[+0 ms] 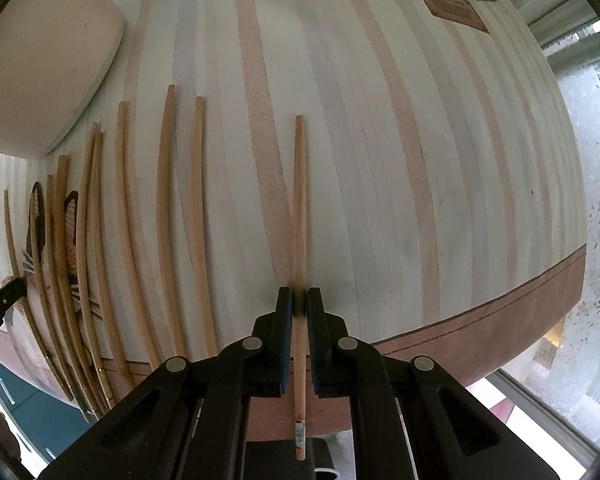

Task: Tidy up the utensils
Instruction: 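Grasp a wooden chopstick with the left tool while the right tool grasps another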

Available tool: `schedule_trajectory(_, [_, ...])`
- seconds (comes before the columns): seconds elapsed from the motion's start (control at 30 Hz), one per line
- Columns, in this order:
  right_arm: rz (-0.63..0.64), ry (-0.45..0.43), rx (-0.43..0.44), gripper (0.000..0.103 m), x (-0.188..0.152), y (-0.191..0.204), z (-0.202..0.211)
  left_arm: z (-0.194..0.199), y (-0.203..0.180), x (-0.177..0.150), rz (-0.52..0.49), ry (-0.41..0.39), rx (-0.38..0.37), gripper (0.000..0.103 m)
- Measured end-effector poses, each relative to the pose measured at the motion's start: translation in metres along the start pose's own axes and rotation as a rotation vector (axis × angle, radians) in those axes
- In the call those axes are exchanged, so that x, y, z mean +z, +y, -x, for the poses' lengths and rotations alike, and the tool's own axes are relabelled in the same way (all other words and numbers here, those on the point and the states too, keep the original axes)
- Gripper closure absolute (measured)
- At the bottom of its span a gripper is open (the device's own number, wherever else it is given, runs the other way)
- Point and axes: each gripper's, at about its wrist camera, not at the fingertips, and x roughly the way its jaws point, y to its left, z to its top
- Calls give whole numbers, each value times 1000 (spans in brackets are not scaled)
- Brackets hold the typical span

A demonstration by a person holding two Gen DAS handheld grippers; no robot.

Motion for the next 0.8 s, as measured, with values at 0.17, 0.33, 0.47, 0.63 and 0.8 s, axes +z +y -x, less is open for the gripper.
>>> schedule_trajectory(0.17, [10,-9,-26,94,1,13,2,0,-3,-3,-9,-10,6,97])
schedule_trajectory(0.33, [17,-24,-46,94,-4,21,3,2,-4,-6,-10,-25,4,98])
schedule_trajectory(0.47, [24,-37,-62,94,-9,27,4,5,-4,-12,-9,-40,6,98])
schedule_trajectory(0.63, [-2,-53,-40,96,-15,23,5,18,2,-17,2,-78,31,99])
schedule_trajectory(0.8, [-67,-114,23,96,-22,8,26,54,9,-21,6,-164,53,99])
